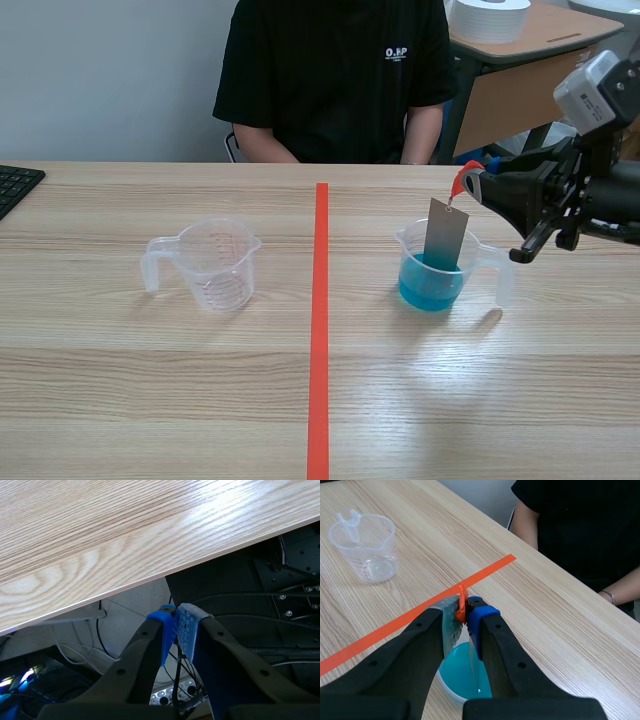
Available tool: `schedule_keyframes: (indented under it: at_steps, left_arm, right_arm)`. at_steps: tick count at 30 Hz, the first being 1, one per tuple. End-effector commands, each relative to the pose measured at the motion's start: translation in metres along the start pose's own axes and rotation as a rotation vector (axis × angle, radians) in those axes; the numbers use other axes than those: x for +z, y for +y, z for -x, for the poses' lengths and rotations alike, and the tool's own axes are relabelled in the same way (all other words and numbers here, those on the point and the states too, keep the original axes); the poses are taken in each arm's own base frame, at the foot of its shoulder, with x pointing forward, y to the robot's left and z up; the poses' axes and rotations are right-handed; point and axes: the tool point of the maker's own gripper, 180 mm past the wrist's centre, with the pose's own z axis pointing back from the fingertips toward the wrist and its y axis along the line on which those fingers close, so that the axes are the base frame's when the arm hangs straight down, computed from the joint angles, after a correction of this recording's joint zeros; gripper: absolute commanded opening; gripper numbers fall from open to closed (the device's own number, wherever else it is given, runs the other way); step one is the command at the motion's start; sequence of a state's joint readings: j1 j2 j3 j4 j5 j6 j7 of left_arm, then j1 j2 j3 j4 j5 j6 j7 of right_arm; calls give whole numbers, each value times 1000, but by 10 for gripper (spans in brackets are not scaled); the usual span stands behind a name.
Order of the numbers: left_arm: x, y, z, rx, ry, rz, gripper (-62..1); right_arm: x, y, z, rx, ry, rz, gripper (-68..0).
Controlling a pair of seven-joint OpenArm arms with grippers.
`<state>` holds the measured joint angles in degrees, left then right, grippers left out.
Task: Do the redox reaction experiment.
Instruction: 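Hold the plate still in the solution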
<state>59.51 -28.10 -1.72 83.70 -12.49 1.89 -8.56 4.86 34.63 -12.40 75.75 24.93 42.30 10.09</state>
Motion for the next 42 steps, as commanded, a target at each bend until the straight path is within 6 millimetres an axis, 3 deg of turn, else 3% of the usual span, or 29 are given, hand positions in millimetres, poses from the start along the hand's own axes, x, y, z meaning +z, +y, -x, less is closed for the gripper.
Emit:
schedule_keyframes:
  at_steps: [1,22,42]
  left_arm:
    - [2,2,-2,-2,-8,-3,-562]
    - [2,2,-2,-2,-8,-3,-562]
    - [2,2,-2,-1,-8,-3,-562]
  right_arm:
    - [1,-5,-12,25,-23,-2,-660]
    - [2,-6,-16,34,-22,-3,-660]
    - [23,-2,-74,83,-100,-13,-660]
